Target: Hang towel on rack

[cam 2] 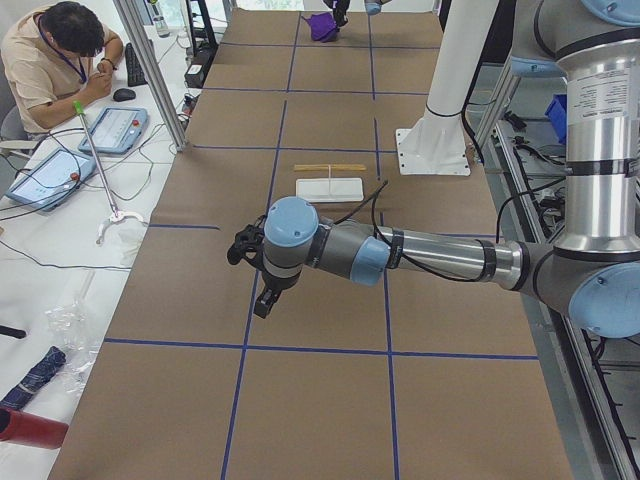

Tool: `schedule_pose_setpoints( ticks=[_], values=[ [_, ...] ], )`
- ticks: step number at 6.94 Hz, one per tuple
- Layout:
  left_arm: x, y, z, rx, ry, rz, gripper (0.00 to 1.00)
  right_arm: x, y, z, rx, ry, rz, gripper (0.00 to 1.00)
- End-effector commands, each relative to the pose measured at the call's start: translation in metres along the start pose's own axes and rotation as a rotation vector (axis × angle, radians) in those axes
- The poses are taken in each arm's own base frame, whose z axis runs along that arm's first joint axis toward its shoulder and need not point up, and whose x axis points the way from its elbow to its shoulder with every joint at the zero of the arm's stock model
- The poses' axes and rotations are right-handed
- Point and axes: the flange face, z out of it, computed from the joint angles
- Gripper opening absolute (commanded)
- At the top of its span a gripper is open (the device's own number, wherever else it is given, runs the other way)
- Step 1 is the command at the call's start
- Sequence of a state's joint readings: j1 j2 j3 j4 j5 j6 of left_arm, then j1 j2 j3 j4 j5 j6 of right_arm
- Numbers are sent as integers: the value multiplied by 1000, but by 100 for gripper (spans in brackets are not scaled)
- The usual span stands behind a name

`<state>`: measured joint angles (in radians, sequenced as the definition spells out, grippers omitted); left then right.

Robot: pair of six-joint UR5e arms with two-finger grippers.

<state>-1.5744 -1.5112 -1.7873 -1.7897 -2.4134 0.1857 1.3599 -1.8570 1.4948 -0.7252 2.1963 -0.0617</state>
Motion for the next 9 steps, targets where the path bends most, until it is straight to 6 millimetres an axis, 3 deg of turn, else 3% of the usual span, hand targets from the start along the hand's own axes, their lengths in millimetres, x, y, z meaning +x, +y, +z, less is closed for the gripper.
schedule_pose_setpoints(
  ticks=[1,2,4,5,6,7,9],
  values=[
    [2,-18,-2,9,-31,5,100,-36,-100,-60,39,1,66,0],
    [11,-31,-11,53,-68,2,100,-71,-135,-86,90,-28,139,0],
    [40,-58,-33,297,-87,253,100,-148,-194,-123,178,-119,230,0],
    [64,-77,-9,296,-6,217,100,-180,-218,-131,201,-163,249,0],
    [96,-95,3,297,70,100,100,-210,-250,-134,228,-212,221,0],
    [132,-112,17,298,144,14,100,-253,-284,-136,247,-272,222,0],
    [226,-132,33,287,343,101,100,-351,-343,-141,301,-376,173,0]
  ],
)
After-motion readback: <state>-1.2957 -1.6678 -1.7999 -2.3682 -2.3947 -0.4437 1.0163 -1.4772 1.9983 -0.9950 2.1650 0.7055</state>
